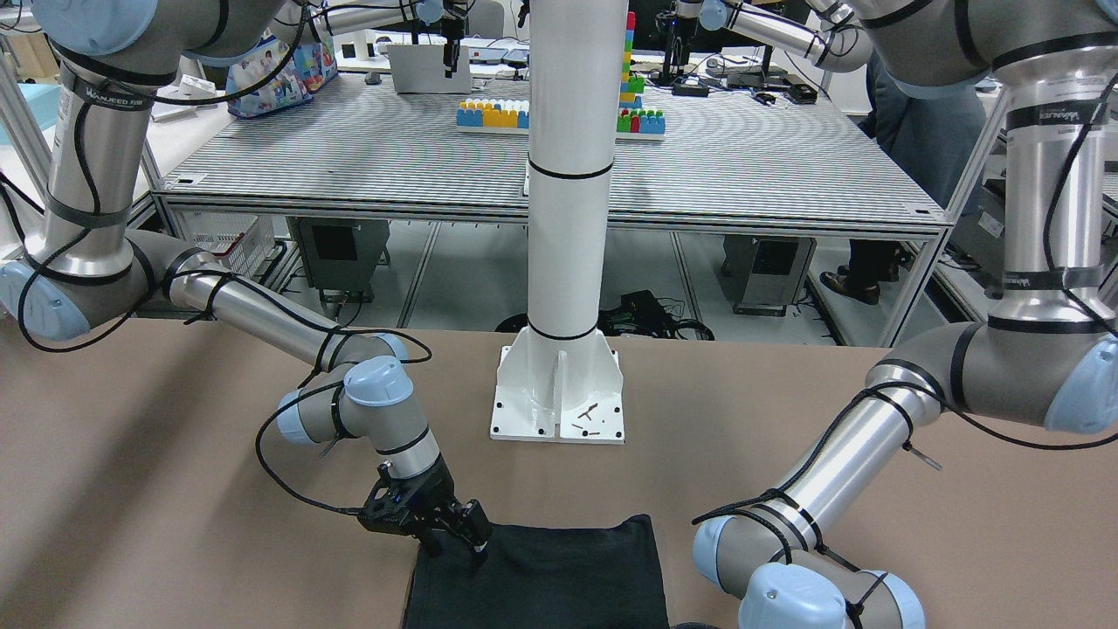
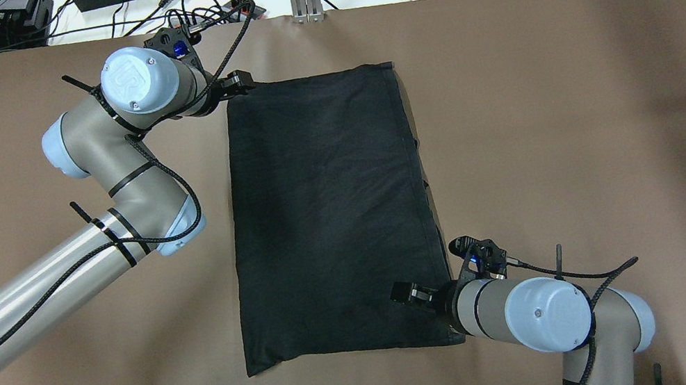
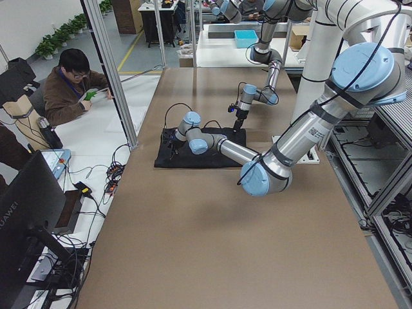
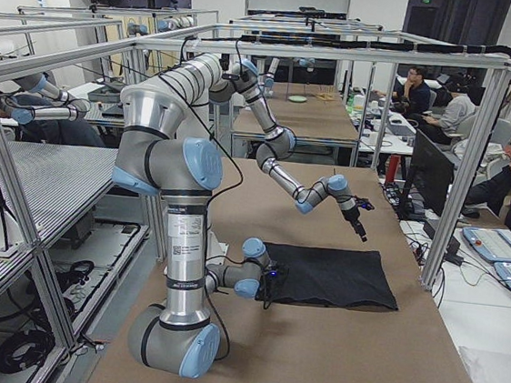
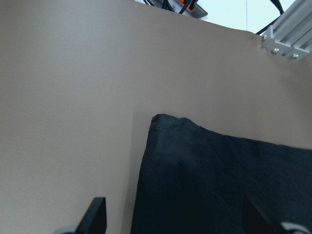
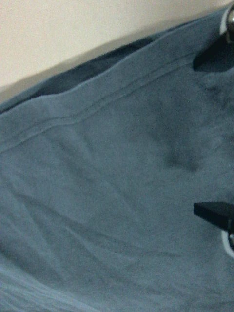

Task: Fold clothes
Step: 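Grasp the near corner with the right gripper while the left releases the far corner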

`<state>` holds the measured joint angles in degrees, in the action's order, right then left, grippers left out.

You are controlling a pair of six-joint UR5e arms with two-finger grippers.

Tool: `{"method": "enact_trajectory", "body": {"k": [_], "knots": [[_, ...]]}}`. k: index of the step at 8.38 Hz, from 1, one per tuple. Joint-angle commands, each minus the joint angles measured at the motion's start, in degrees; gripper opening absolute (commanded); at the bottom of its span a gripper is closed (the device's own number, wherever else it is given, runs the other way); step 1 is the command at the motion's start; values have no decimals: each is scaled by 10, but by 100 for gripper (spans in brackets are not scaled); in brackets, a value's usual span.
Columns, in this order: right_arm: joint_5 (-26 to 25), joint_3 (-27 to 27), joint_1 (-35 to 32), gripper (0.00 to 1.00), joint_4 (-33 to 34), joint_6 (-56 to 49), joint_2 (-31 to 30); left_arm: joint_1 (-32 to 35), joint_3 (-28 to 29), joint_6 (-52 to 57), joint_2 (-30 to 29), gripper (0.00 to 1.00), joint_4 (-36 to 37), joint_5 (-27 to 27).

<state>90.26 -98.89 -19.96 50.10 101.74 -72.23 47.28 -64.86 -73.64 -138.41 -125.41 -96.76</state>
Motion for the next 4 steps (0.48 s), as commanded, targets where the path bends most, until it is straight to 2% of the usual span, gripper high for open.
{"method": "enact_trajectory", "body": {"k": [1,2,3,4], "knots": [[-2,43,0,94,3,2,39,-3,3,1,1,100,0,0],[-2,43,-2,94,14,7,59,-3,3,1,1,100,0,0],[-2,43,-3,86,45,9,89,-3,3,2,1,100,0,0],[-2,43,-3,46,84,28,117,-3,3,3,1,100,0,0]]}}
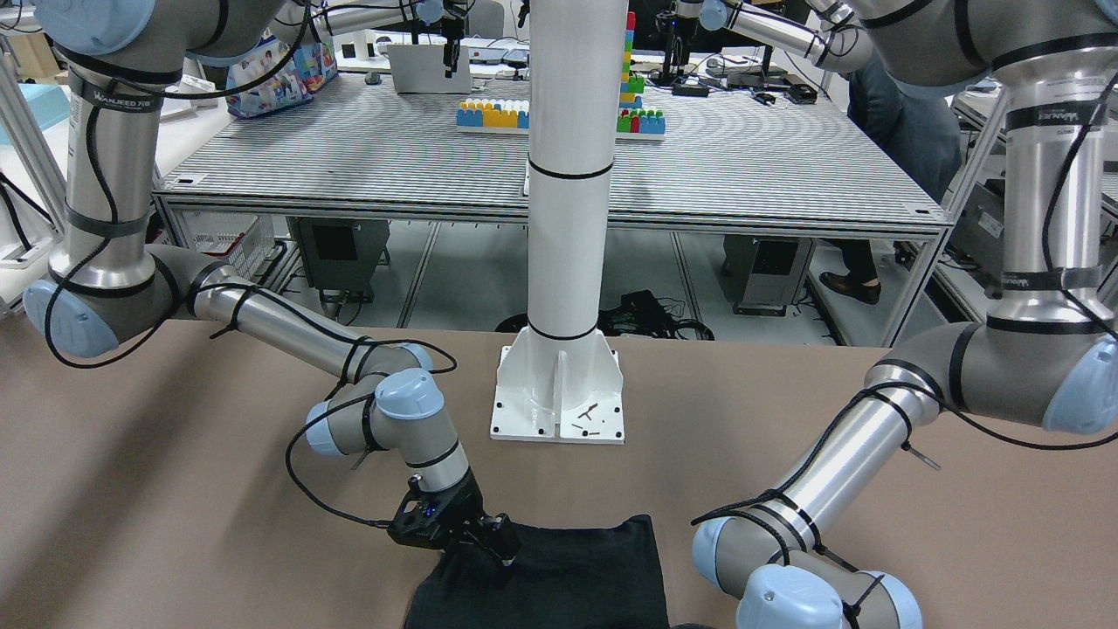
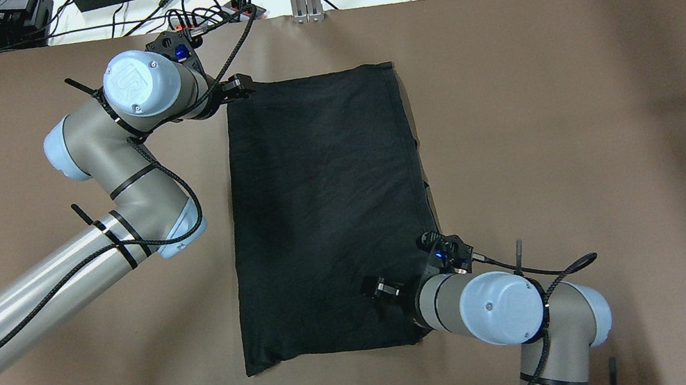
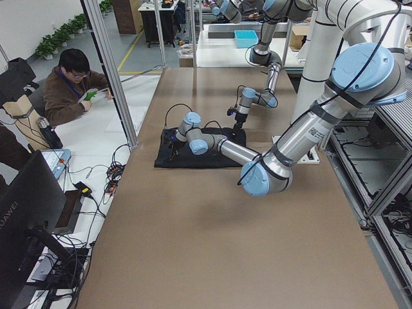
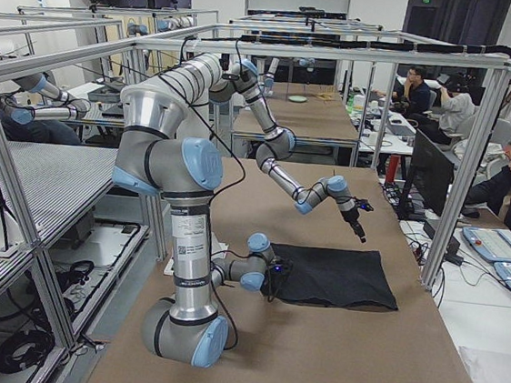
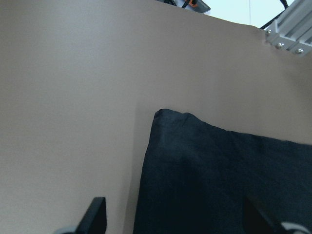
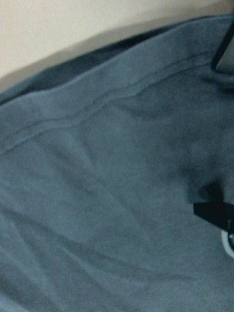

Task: Fold clothes
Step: 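Grasp the near corner with the right gripper while the left releases the far corner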

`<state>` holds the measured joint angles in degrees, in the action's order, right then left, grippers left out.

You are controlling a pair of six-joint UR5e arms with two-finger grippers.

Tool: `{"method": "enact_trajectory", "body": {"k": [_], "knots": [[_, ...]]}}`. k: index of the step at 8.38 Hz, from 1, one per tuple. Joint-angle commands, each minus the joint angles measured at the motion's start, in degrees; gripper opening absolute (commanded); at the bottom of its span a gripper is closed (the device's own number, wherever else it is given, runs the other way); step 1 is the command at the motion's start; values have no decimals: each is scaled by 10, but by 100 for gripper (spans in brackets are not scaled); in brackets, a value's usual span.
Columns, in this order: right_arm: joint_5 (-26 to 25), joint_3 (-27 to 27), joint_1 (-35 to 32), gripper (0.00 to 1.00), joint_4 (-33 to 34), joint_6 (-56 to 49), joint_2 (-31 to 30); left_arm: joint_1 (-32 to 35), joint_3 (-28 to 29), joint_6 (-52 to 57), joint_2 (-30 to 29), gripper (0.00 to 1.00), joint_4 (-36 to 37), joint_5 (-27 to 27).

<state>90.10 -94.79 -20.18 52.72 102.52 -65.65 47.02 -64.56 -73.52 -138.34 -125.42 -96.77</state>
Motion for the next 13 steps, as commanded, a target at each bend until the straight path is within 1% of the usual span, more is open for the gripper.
{"method": "enact_trajectory", "body": {"k": [1,2,7,8,9,10,11,12,13], "knots": [[0,2,-1,6,65,28,60,0,0,1,0,100,0,0],[0,2,-1,0,65,27,58,0,0,0,0,100,0,0],[5,0,0,0,62,18,50,1,-6,-4,1,100,-3,-6],[2,-4,1,0,59,20,52,4,-27,-18,4,100,0,-21],[3,-12,-1,0,58,19,51,4,-44,-54,21,100,-3,-68],[8,-29,-2,0,58,18,42,1,-99,-87,61,100,-11,-79],[5,-47,-1,0,58,18,37,0,-150,-107,108,100,-40,-83],[3,-57,-1,0,58,19,32,-1,-184,-117,146,100,-54,-106],[2,-57,0,0,58,18,31,-1,-217,-128,174,100,-55,-116]]}}
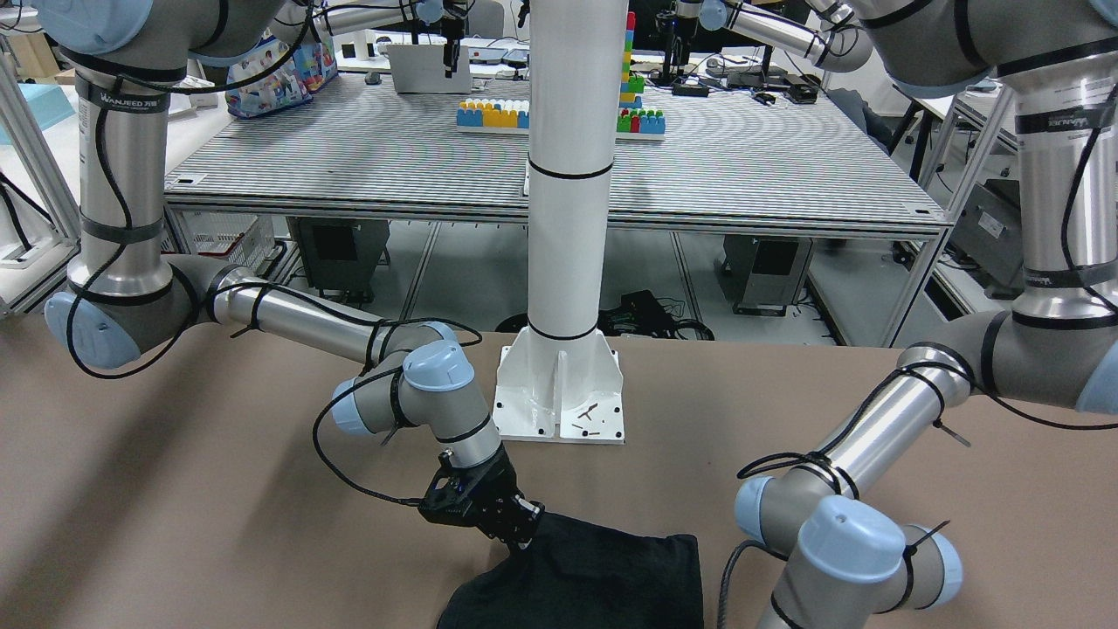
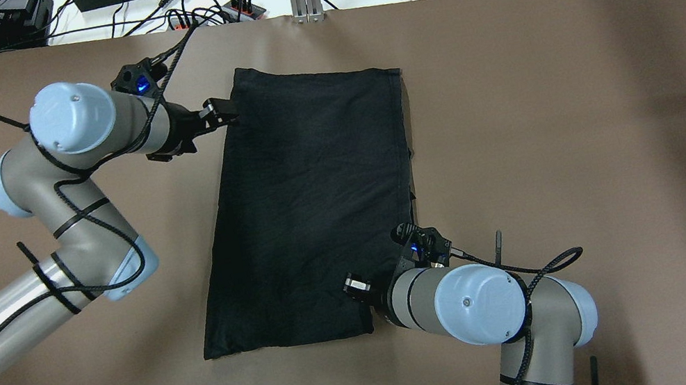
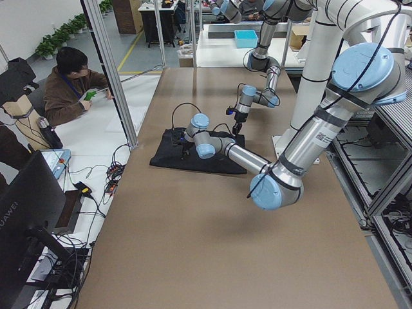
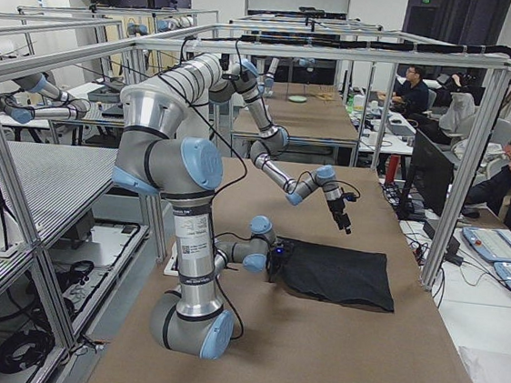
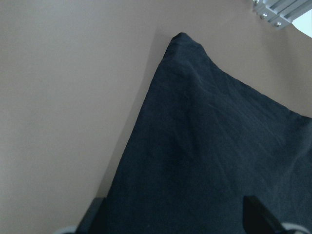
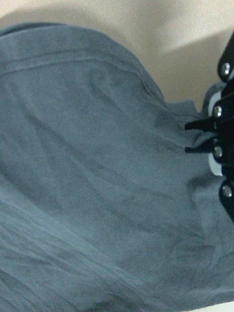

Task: Fold clothes
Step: 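Move the left gripper to the other near corner and grasp it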

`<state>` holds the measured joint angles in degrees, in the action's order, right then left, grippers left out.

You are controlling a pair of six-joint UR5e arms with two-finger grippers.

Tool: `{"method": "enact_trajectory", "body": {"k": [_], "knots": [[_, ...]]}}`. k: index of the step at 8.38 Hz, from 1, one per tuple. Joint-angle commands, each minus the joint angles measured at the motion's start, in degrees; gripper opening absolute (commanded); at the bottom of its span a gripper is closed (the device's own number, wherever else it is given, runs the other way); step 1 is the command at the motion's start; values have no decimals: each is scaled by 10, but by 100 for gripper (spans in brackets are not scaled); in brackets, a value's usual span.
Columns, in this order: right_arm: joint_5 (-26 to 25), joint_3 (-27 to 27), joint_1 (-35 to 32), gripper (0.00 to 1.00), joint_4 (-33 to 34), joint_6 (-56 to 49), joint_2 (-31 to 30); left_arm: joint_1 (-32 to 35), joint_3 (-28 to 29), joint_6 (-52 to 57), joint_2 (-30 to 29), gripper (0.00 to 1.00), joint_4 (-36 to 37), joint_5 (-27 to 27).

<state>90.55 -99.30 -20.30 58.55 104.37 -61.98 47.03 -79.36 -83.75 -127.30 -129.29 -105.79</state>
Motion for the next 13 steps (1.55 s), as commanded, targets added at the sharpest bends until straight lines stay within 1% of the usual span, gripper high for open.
{"method": "enact_trajectory", "body": {"k": [1,2,3,4,5,6,7,9,13], "knots": [[-4,-12,2,0,0,0,-9,-28,-100,-59,91,100,-19,-20],[-5,-12,3,0,0,0,-13,-55,-131,-81,115,100,-30,-15],[-5,-12,3,0,0,0,-14,-75,-151,-107,142,100,-52,6],[-5,-12,3,0,0,0,-16,-107,-169,-116,178,100,-81,30],[-5,-12,3,0,0,-1,-17,-136,-185,-133,205,100,-95,59],[-5,-12,3,0,0,-1,-17,-166,-203,-143,228,100,-96,83],[-5,-12,3,0,0,-1,-17,-201,-222,-155,247,100,-95,121],[-5,-11,2,0,0,-2,-17,-242,-231,-169,255,100,-95,155],[-5,-11,0,0,0,-2,-17,-274,-231,-176,275,100,-96,183]]}}
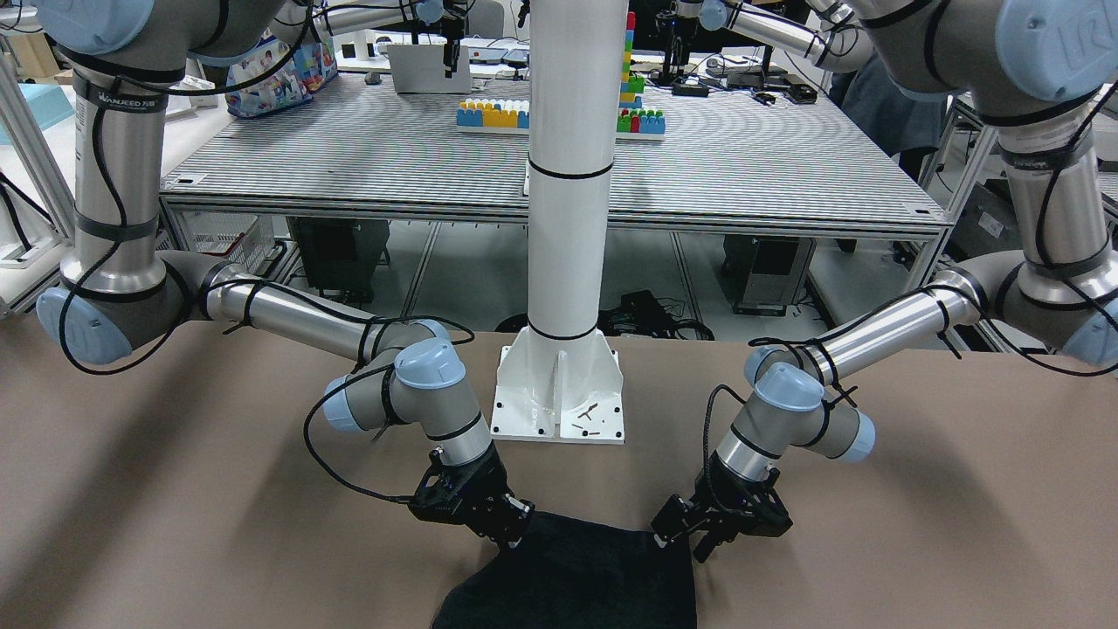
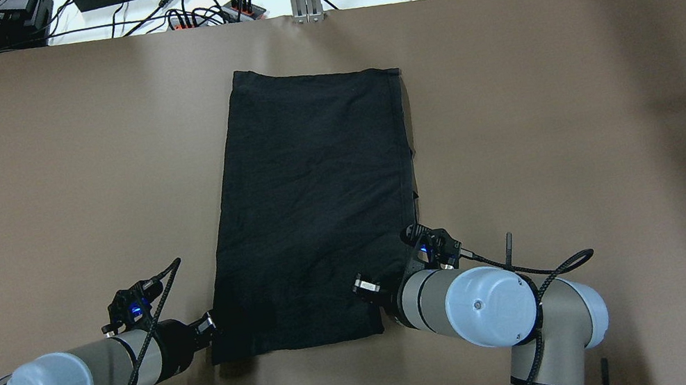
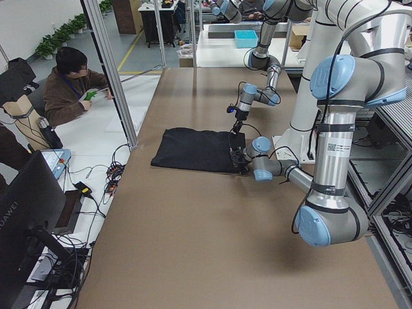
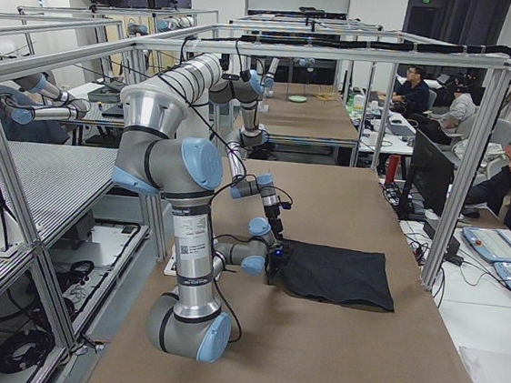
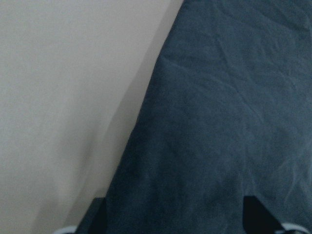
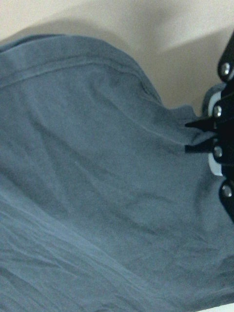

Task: Fold clothes
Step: 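Move the left gripper to the other near corner and grasp it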

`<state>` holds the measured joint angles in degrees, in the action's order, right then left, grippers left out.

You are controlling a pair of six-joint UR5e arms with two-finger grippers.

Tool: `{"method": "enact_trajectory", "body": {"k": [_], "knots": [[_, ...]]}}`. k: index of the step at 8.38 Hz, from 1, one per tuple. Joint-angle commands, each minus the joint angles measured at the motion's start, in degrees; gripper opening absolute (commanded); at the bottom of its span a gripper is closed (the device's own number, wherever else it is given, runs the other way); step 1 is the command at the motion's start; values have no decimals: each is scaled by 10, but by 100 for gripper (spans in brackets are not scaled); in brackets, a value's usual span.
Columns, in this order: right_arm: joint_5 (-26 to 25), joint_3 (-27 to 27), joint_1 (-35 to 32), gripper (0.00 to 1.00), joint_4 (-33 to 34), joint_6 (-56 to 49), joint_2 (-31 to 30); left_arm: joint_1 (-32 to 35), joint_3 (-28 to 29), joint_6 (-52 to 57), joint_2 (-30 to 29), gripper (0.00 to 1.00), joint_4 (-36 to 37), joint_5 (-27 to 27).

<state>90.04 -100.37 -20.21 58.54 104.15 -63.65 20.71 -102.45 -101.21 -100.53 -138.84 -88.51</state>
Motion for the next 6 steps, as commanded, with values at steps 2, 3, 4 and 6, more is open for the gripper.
{"method": "enact_trajectory", "body": {"k": [2,3,4,6], "knots": [[0,1,-1,0,0,0,-1,-22,0,0,9,99,0,11],[0,1,-1,0,0,0,-1,-24,0,0,9,78,0,19],[0,1,-1,0,0,0,-1,-36,1,0,9,43,1,36],[0,1,-1,0,0,0,-2,-45,0,5,8,0,1,43]]}}
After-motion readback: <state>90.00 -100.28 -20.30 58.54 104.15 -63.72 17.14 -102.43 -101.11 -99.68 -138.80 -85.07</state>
